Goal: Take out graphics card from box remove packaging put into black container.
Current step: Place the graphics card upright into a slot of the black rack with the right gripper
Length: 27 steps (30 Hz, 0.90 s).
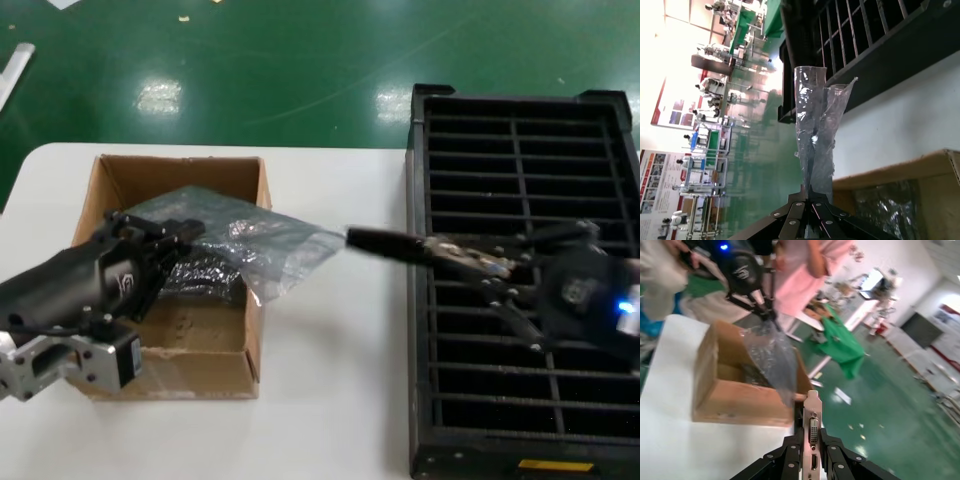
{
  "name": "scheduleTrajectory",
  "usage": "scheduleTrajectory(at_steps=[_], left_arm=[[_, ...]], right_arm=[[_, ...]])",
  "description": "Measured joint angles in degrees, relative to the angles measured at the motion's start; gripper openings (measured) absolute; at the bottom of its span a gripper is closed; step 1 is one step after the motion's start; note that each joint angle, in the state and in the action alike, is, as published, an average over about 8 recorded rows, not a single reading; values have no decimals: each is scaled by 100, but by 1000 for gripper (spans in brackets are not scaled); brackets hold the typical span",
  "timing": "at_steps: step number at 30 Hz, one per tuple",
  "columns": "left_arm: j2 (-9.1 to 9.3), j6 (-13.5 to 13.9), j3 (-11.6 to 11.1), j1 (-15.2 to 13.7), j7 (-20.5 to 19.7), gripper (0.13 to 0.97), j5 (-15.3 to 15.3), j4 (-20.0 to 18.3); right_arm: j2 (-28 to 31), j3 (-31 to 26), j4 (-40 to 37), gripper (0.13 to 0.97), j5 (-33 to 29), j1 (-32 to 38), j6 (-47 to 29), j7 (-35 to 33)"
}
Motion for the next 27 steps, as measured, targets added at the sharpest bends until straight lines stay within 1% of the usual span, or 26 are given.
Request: scheduleTrajectory(at_steps=[6,10,13,18,23,27], left_arm=[[0,0,0,0,0,138,0,0],[0,0,0,0,0,138,0,0],[0,0,0,0,0,138,0,0],[0,0,0,0,0,138,0,0],[0,0,0,0,0,138,0,0],[0,0,0,0,0,138,0,0]], right_arm=[[-329,-767,-198,185,-837,1104,-807,610],[-282,-1038,-182,185,-1081,1706,-1520,1139],[-159,-1128,-111,185,-1024,2112,-2065,1496],[105,-1155,10,185,-639,2641,-2862,1869],[369,-1189,37,185,-313,2929,-3474,1949],[521,-1250,-5,185,-266,3030,-3792,1900]])
